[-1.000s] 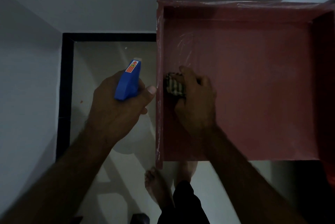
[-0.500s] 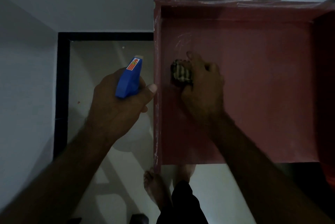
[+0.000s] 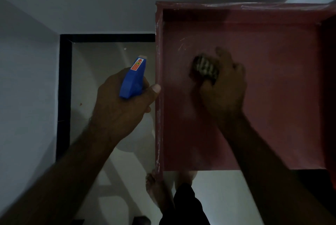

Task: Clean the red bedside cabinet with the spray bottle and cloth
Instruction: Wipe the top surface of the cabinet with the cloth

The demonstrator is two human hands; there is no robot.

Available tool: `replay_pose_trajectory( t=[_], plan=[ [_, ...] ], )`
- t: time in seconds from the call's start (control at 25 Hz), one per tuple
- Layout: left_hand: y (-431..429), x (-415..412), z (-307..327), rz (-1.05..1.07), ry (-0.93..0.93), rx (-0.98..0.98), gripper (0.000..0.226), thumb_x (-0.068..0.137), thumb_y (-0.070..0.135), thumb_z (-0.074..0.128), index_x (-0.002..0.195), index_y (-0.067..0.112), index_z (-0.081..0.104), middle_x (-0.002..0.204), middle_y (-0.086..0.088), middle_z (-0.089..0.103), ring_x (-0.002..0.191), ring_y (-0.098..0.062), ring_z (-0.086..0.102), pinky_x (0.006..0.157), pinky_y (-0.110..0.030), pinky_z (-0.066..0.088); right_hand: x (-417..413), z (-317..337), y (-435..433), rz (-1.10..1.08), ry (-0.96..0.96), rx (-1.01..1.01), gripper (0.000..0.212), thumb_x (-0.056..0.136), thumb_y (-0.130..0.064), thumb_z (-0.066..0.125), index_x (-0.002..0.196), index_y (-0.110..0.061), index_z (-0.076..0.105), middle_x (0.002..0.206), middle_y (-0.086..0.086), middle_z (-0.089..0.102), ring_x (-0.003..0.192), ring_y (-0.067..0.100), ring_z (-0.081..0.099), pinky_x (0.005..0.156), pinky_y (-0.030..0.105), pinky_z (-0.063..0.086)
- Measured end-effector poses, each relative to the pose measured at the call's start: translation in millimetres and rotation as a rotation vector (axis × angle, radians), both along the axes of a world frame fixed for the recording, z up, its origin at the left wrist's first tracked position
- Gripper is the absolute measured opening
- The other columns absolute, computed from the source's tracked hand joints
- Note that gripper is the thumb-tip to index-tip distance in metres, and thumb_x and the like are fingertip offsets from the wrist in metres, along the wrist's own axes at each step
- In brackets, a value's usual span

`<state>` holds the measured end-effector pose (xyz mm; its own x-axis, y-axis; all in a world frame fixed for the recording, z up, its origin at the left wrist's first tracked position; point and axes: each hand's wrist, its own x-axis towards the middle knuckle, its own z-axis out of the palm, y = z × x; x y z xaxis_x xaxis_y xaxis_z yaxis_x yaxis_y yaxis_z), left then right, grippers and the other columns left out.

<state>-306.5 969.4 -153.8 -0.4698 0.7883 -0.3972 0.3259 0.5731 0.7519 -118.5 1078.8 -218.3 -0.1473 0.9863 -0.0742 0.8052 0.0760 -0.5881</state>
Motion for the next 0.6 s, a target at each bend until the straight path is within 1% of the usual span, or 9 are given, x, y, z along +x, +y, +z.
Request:
replay_pose_trajectory(
  t=[0.08,0.12,0.24,0.32,0.4,0.48,0.52,0.56,0.6],
  plan=[
    [3,-2,0,0.004,0.001,0.002,0.027,0.091,0.033,0.070,0.097,0.007,0.063,0.083,-0.007,0.070,0.069,-0.008,0.070,0.057,-0.006,0.049,-7,-2,4,-0.083,0.007,-0.015,0.079,0.070,-0.018,0.059,0.148,-0.028,0.050,0.117,0.017,0.061,0.109,0.036,0.057,0.095,0.041,0.049],
    [5,-2,-1,0.012,-0.007,-0.001,0.027,0.091,0.032,0.070,0.097,0.007,0.063,0.084,-0.008,0.070,0.070,-0.009,0.070,0.057,-0.006,0.049,-14,-2,-2,-0.035,0.007,-0.009,0.079,0.070,-0.016,0.060,0.147,-0.027,0.052,0.119,0.016,0.061,0.110,0.035,0.056,0.097,0.042,0.049],
    [11,-2,-2,0.039,-0.018,0.002,0.028,0.090,0.032,0.071,0.096,0.006,0.063,0.082,-0.009,0.070,0.069,-0.010,0.070,0.056,-0.006,0.049,-26,-6,-21,0.251,-0.015,-0.030,0.081,0.068,-0.011,0.063,0.147,-0.024,0.052,0.127,0.010,0.064,0.121,0.032,0.050,0.101,0.047,0.044],
    [13,-2,-2,0.046,-0.009,0.004,0.028,0.089,0.034,0.072,0.094,0.008,0.064,0.080,-0.007,0.070,0.067,-0.009,0.071,0.056,-0.007,0.049,-22,-6,-10,0.308,-0.044,-0.021,0.082,0.069,-0.010,0.063,0.148,-0.024,0.051,0.128,0.011,0.065,0.122,0.033,0.051,0.100,0.050,0.046],
    [15,-4,-4,0.049,-0.009,-0.004,0.028,0.089,0.036,0.071,0.094,0.010,0.063,0.079,-0.004,0.070,0.066,-0.007,0.070,0.055,-0.007,0.049,-15,-5,9,0.164,-0.046,-0.011,0.080,0.069,-0.011,0.063,0.148,-0.023,0.051,0.124,0.014,0.065,0.116,0.036,0.054,0.099,0.051,0.049],
    [17,-6,-6,0.048,-0.008,-0.012,0.026,0.088,0.037,0.071,0.093,0.013,0.063,0.079,-0.002,0.070,0.066,-0.006,0.070,0.054,-0.007,0.049,-18,-5,24,-0.046,-0.012,0.000,0.078,0.070,-0.013,0.063,0.147,-0.025,0.050,0.122,0.012,0.064,0.113,0.036,0.054,0.100,0.048,0.048],
    [19,-8,-7,0.045,-0.004,-0.020,0.026,0.088,0.038,0.070,0.094,0.014,0.062,0.079,-0.002,0.070,0.067,-0.005,0.070,0.054,-0.009,0.050,-28,-5,26,-0.091,-0.017,-0.007,0.076,0.071,-0.016,0.062,0.145,-0.028,0.050,0.123,0.011,0.062,0.113,0.035,0.053,0.101,0.045,0.047],
    [20,-9,-7,0.038,0.005,-0.029,0.025,0.088,0.039,0.069,0.094,0.015,0.062,0.080,-0.001,0.070,0.067,-0.005,0.070,0.053,-0.011,0.050,-39,-6,23,-0.068,-0.028,-0.002,0.073,0.072,-0.018,0.062,0.143,-0.029,0.050,0.122,0.011,0.061,0.113,0.034,0.052,0.099,0.044,0.045],
    [20,-10,-8,0.032,0.015,-0.035,0.024,0.088,0.039,0.069,0.093,0.017,0.062,0.081,0.000,0.070,0.068,-0.005,0.070,0.056,-0.011,0.049,-49,-7,18,0.016,-0.029,0.012,0.071,0.071,-0.019,0.061,0.141,-0.029,0.052,0.121,0.010,0.061,0.114,0.034,0.052,0.096,0.045,0.044]
  ],
)
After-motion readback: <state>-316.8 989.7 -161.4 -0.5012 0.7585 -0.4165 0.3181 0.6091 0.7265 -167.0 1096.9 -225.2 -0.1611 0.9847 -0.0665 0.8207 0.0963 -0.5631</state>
